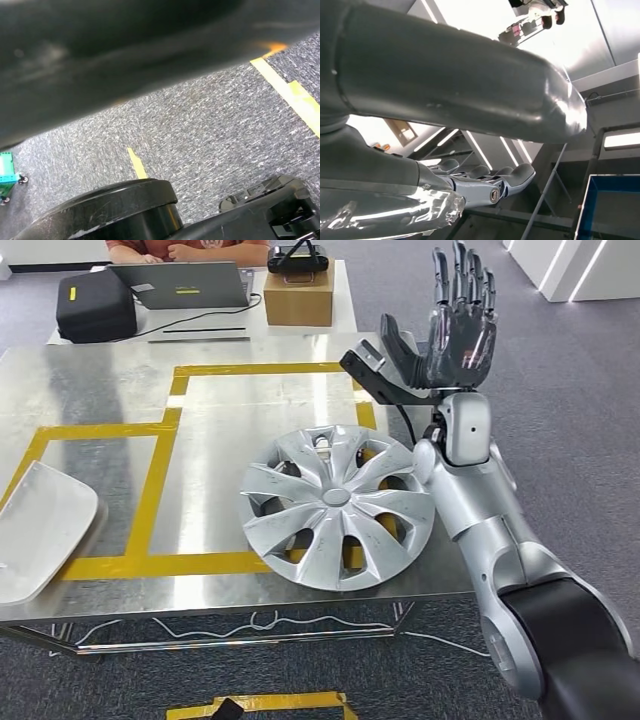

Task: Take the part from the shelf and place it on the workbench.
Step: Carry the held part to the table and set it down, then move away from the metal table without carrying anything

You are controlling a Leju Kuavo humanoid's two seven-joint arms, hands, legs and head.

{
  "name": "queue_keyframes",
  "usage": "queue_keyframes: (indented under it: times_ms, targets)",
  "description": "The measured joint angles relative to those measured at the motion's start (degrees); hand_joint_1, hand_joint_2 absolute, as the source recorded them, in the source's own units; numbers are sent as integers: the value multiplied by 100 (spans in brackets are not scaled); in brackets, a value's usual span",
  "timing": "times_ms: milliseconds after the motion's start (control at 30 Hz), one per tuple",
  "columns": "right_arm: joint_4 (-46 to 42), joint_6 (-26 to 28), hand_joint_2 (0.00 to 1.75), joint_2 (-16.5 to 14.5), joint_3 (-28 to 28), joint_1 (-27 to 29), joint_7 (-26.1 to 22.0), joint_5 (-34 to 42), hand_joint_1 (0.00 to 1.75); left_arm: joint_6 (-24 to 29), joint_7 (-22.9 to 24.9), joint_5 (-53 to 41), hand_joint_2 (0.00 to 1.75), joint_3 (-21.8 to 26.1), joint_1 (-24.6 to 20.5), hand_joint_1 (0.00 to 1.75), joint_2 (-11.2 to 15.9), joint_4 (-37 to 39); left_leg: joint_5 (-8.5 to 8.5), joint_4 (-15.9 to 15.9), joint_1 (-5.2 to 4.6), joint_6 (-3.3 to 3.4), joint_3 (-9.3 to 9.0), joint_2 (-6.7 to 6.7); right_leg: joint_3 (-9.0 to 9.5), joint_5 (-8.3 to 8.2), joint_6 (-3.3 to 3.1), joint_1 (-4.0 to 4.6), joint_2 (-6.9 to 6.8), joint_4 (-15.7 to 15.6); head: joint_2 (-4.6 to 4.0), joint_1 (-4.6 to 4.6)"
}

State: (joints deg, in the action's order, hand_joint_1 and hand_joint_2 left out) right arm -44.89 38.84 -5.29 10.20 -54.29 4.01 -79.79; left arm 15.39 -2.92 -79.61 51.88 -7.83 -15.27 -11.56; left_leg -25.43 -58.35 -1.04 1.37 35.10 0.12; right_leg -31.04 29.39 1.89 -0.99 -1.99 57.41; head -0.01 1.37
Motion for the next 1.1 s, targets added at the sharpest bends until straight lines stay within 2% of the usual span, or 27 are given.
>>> queue_keyframes:
  times_ms: [233,333,367,400,467,500,533,567,600,633,667,700,733,767,800,833,867,900,967,1000,1033,1067,1100]
  targets:
    - [0,0,0,32,75,4,201,-317,0,2,-1,-12,0,18,0,0,14,0,-26,-26,-30,43,17,-1,0,-6,35,-26,-2,-9,1,1]
    - [-5,0,0,34,133,-3,215,-356,0,3,0,-12,0,23,0,0,13,0,-1,32,-7,103,-4,-22,-1,10,86,-24,8,-20,0,-3]
    - [-8,0,0,37,146,-14,220,-363,0,4,0,-11,0,25,-1,0,11,0,17,69,10,128,-22,-37,-47,70,95,-20,40,63,0,-8]
    - [-9,0,0,44,156,-25,228,-375,0,4,0,-11,0,26,-5,0,9,0,33,101,28,150,-42,-59,-159,186,99,-19,83,277,0,-18]
    - [0,0,0,54,172,-24,251,-405,0,5,-1,-10,0,27,-10,0,3,0,37,111,34,168,-46,-121,-556,503,98,-18,158,1024,1,-31]
    - [9,0,0,58,181,-5,260,-420,0,4,-1,-10,0,27,-9,0,0,0,35,110,34,170,-47,-168,-763,612,101,-19,172,1392,1,-35]
    - [17,0,0,58,192,17,266,-430,0,4,-1,-10,0,28,-7,0,-1,0,33,108,34,170,-50,-223,-900,622,104,-21,179,1597,1,-35]
    - [24,0,0,59,202,33,269,-436,0,4,0,-10,0,28,-5,0,-1,0,31,103,37,166,-55,-292,-935,515,104,-26,184,1581,1,-38]
    - [27,0,0,63,211,37,273,-440,0,4,0,-10,0,29,-3,0,-2,0,26,96,40,154,-64,-367,-847,299,99,-34,208,1318,1,-38]
    - [29,0,0,70,220,33,278,-442,0,4,0,-10,0,30,-2,0,-3,0,17,87,47,134,-69,-443,-691,65,93,-49,302,925,0,-39]
    - [31,0,0,86,226,25,282,-443,0,4,-1,-10,0,31,-5,0,-4,0,10,71,47,103,-58,-514,-517,-111,88,-71,456,553,0,-36]
    - [34,0,0,102,232,20,286,-445,0,4,-1,-10,0,31,-8,0,-3,0,11,52,55,64,-32,-580,-382,-205,81,-87,592,264,0,-33]
    - [38,0,0,114,241,24,287,-449,0,4,-1,-11,0,31,-10,0,-3,0,22,41,71,20,3,-640,-315,-217,74,-93,695,125,0,-26]
    - [43,0,0,123,254,30,289,-453,0,4,0,-11,0,31,-8,0,-6,0,43,34,90,-26,41,-705,-291,-194,60,-84,708,97,0,-24]
    - [48,0,0,123,267,32,292,-457,0,3,1,-11,0,32,-1,0,-8,0,60,38,113,-68,67,-778,-289,-187,35,-72,641,78,1,-22]
    - [53,0,0,123,279,29,297,-460,0,3,1,-11,0,32,9,0,-9,0,57,32,122,-104,85,-785,-277,-193,4,-66,565,64,1,-21]
    - [57,0,0,122,288,16,304,-460,0,4,1,-10,0,33,17,0,-9,0,13,-30,118,-134,125,-699,-253,-196,-36,-66,486,42,1,-6]
    - [61,0,0,121,292,1,309,-460,0,5,1,-10,0,33,18,0,-4,0,-81,-193,109,-159,210,-548,-227,-201,-74,-67,406,17,1,14]
    - [73,0,0,120,296,-9,314,-460,0,5,1,-10,0,33,12,0,0,0,-373,-850,113,-199,549,-201,-187,-186,-136,-44,240,-6,1,48]
    - [82,0,0,120,299,-3,314,-460,0,5,1,-10,0,33,12,0,0,0,-490,-1212,126,-214,748,-124,-176,-173,-152,-31,154,-5,1,48]
    - [90,0,0,120,303,6,314,-460,0,4,1,-10,0,34,17,0,-1,0,-529,-1455,138,-223,891,-87,-165,-158,-161,-20,70,-4,1,48]
    - [96,0,0,120,309,14,314,-460,0,4,1,-10,0,34,22,0,-1,0,-468,-1507,145,-227,938,-69,-152,-144,-163,-13,-10,-3,1,49]
    - [101,0,0,120,314,18,314,-460,0,4,1,-10,0,35,25,0,1,0,-306,-1329,149,-223,863,-49,-132,-127,-157,-9,-86,-2,1,50]
